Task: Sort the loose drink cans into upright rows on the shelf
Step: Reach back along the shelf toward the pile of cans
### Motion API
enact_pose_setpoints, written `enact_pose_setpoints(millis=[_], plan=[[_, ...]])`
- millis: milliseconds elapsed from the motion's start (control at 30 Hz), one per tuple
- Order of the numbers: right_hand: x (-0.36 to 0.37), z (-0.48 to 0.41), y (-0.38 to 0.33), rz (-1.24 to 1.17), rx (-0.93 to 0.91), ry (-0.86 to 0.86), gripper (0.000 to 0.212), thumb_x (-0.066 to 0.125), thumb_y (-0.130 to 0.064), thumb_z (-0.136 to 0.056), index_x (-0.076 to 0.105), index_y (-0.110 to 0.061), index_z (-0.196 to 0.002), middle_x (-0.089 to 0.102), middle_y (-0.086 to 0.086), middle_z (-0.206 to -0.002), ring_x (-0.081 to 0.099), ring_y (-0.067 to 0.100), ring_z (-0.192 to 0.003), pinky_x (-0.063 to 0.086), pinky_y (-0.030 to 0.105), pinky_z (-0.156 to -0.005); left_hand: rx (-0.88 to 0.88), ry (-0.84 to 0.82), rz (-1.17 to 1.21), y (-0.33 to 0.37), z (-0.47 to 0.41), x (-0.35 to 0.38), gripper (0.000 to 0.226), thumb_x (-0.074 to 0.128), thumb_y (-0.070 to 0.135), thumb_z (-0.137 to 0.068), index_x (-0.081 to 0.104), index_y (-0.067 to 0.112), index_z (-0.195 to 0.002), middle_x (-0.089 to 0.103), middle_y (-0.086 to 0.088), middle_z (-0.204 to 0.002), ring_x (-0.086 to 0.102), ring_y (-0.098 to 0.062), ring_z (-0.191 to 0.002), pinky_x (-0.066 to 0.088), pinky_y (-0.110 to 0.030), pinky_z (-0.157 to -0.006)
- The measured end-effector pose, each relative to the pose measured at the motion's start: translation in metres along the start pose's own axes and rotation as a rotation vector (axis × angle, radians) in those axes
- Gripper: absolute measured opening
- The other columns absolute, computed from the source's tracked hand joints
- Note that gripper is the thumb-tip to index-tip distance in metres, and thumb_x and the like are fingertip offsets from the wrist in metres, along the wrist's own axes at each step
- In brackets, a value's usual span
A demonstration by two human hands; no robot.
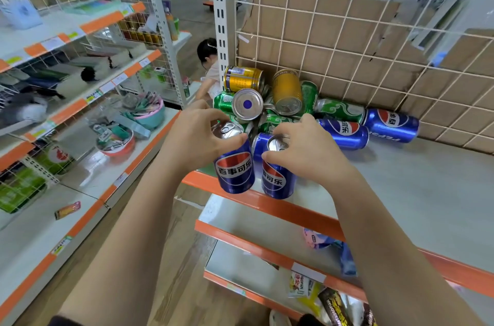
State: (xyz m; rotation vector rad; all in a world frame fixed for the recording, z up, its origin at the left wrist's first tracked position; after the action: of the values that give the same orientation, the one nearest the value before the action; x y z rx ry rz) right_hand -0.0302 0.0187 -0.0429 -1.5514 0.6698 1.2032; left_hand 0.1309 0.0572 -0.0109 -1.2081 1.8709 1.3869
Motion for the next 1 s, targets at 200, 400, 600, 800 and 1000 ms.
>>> enact_pose_setpoints(millis=[200,400,600,800,1000], plan=[[-0.013,0.009,0.011,0.058,0.04,0.08,0.046,0.066,-0.049,-0.074,0.062,-0.021,-0.111,0.048,0.001,-0.099,0.053,0.023,-0.093,0.045,0.033,-0.07,0.051,-0.069,0.015,0.017,-0.003,0.012,0.052,0.07,0.045,-0.074,0.066,0.011,-0.113,0.05,-0.003,-0.091,0.045,-0.013,-0.079,0.032,-0.015,-0.059],[-0.02,0.026,0.024,0.086,0.065,0.133,0.046,0.065,-0.05,-0.074,0.061,-0.023,-0.111,0.055,0.001,-0.107,0.053,0.02,-0.097,0.04,0.029,-0.069,0.064,-0.087,0.025,0.025,0.01,0.016,0.054,0.071,0.045,-0.073,0.065,0.012,-0.115,0.047,0.0,-0.092,0.044,-0.013,-0.082,0.034,-0.022,-0.062],[-0.026,0.038,0.028,0.023,0.054,0.176,0.046,0.068,-0.043,-0.073,0.062,-0.02,-0.112,0.057,0.004,-0.112,0.053,0.023,-0.102,0.047,0.034,-0.078,0.083,-0.09,0.009,0.038,0.016,0.016,0.055,0.071,0.046,-0.074,0.064,0.012,-0.117,0.046,0.002,-0.094,0.044,-0.012,-0.082,0.032,-0.015,-0.059],[-0.046,0.061,0.048,-0.123,0.054,0.213,0.057,0.071,-0.031,-0.076,0.053,-0.024,-0.129,0.059,0.002,-0.127,0.053,0.021,-0.114,0.047,0.036,-0.09,0.154,-0.089,-0.039,0.069,0.015,0.024,0.055,0.07,0.049,-0.073,0.065,0.016,-0.116,0.059,-0.004,-0.105,0.049,-0.013,-0.087,0.037,-0.025,-0.069],[-0.07,0.097,0.097,-0.241,0.099,0.27,0.056,0.073,-0.023,-0.073,0.055,-0.022,-0.127,0.061,0.001,-0.124,0.052,0.024,-0.116,0.045,0.041,-0.095,0.22,-0.118,-0.15,0.128,0.017,0.054,0.058,0.066,0.061,-0.071,0.064,0.026,-0.116,0.062,0.001,-0.107,0.058,-0.018,-0.094,0.042,-0.029,-0.067]])
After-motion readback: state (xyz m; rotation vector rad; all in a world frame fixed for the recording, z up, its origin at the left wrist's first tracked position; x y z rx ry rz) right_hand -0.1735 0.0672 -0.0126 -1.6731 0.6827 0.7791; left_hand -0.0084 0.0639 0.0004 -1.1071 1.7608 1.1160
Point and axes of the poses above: each hand's wrist, its own z-axis away from the middle knuckle, its own x-axis out of the palm, y = z × x, the point moved 9 cm from there along -z, towards the middle knuckle
